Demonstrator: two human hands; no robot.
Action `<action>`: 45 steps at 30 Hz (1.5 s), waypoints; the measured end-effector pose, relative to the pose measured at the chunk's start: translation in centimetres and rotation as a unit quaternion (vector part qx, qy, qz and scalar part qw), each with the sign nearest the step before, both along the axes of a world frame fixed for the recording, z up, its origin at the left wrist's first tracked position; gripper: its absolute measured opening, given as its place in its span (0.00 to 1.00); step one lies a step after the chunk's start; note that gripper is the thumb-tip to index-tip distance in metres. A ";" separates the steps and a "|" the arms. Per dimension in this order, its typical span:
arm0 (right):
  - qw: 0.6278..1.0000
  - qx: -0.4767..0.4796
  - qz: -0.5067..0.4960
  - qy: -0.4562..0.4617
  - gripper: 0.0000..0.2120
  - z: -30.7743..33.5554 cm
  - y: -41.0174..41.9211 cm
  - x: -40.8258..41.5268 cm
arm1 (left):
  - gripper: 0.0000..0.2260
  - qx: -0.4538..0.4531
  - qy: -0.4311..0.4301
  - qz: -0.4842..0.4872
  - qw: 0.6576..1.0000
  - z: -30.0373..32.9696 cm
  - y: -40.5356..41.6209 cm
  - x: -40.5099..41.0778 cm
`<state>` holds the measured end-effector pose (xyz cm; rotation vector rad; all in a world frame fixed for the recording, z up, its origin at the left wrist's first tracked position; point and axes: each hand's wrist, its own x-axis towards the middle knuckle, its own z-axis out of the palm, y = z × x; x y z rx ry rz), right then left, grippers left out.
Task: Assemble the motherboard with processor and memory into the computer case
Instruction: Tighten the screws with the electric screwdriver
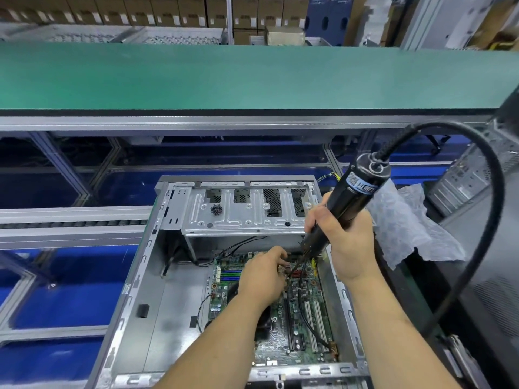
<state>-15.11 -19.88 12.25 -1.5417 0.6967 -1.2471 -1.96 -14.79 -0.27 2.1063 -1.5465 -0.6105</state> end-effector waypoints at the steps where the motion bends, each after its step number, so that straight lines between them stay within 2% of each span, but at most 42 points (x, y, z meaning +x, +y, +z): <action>1: 1.000 0.003 -0.004 0.001 0.34 -0.2 0.0 0.0 | 0.18 0.001 0.001 0.014 1.000 0.0 0.0 0.2; 5: 1.000 0.012 -0.010 0.005 0.22 -0.8 0.0 0.0 | 0.20 0.023 -0.031 0.087 0.995 0.0 0.0 1.2; 7: 1.000 0.011 -0.009 0.010 0.20 -1.0 0.1 0.1 | 0.19 0.036 -0.049 0.089 0.994 0.0 0.0 1.3; 11: 1.000 0.020 -0.008 0.008 0.23 -1.2 0.1 0.2 | 0.16 0.046 -0.059 0.086 0.993 -0.2 0.1 1.1; 15: 1.000 0.021 -0.003 0.006 0.19 -1.4 0.1 0.4 | 0.15 0.057 -0.054 0.092 0.993 -0.1 0.2 1.1; 19: 1.000 0.028 -0.001 0.003 0.22 -1.6 0.1 0.5 | 0.15 0.060 -0.045 0.094 0.993 0.0 0.2 1.1; 22: 0.999 0.039 0.005 0.004 0.19 -1.7 0.1 0.6 | 0.15 0.060 -0.043 0.096 0.993 0.0 0.2 1.0; 27: 0.999 0.043 0.006 0.001 0.21 -1.9 0.2 0.8 | 0.15 0.064 -0.040 0.100 0.992 0.1 0.1 1.0; 45: 0.999 0.040 -0.005 0.019 0.11 -2.3 0.0 1.1 | 0.15 0.058 -0.044 0.102 0.992 0.0 0.0 0.9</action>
